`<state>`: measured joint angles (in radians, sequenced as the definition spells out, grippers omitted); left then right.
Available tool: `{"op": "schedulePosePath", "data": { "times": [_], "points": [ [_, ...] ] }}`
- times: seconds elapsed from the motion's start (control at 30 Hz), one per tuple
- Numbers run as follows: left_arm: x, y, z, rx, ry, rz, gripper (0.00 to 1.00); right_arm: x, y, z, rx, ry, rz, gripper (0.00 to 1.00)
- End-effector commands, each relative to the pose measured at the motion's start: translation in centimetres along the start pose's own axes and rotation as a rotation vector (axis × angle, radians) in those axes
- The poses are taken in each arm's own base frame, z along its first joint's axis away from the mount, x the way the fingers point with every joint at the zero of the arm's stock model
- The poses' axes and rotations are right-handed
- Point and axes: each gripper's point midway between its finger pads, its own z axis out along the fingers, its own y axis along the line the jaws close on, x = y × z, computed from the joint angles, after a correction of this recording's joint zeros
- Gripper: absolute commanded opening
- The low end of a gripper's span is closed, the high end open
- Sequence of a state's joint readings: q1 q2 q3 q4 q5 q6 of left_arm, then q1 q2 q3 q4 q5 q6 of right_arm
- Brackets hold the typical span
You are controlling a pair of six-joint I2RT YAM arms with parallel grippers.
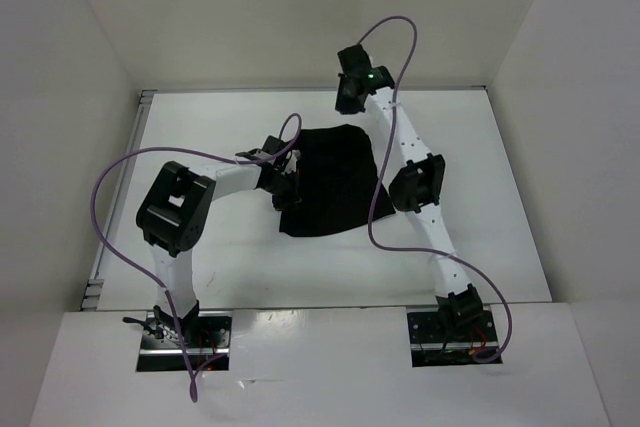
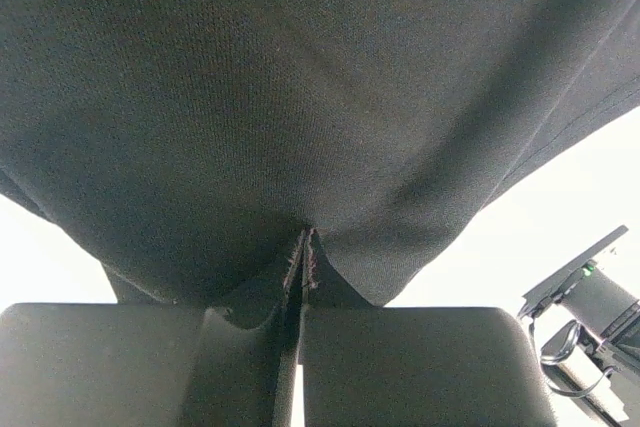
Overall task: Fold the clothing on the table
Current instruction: Flatten the skirt out
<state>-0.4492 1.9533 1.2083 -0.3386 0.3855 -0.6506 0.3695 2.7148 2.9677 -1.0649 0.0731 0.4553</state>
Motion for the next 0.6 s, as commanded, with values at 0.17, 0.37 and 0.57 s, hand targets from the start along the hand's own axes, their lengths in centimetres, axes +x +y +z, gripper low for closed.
{"op": "schedulePosePath", "data": {
  "times": [0.17,0.37,0.57],
  "points": [
    [1.5,2.3,-0.3,-0.112,0.025,0.032,0.0,10.2,-3.1,-6.4,0.342,0.273,-0.287,0.01],
    [1.5,2.3,-0.3,-0.112,0.025,0.032,0.0,14.1,-2.1,-6.7,0.272,0.381,-0.332,0.01],
    [1.7,2.5,-0.1,-0.117,0.032,0.029,0.0,14.9,-1.7,-3.2,0.255,0.377,-0.337,0.01]
  ]
}}
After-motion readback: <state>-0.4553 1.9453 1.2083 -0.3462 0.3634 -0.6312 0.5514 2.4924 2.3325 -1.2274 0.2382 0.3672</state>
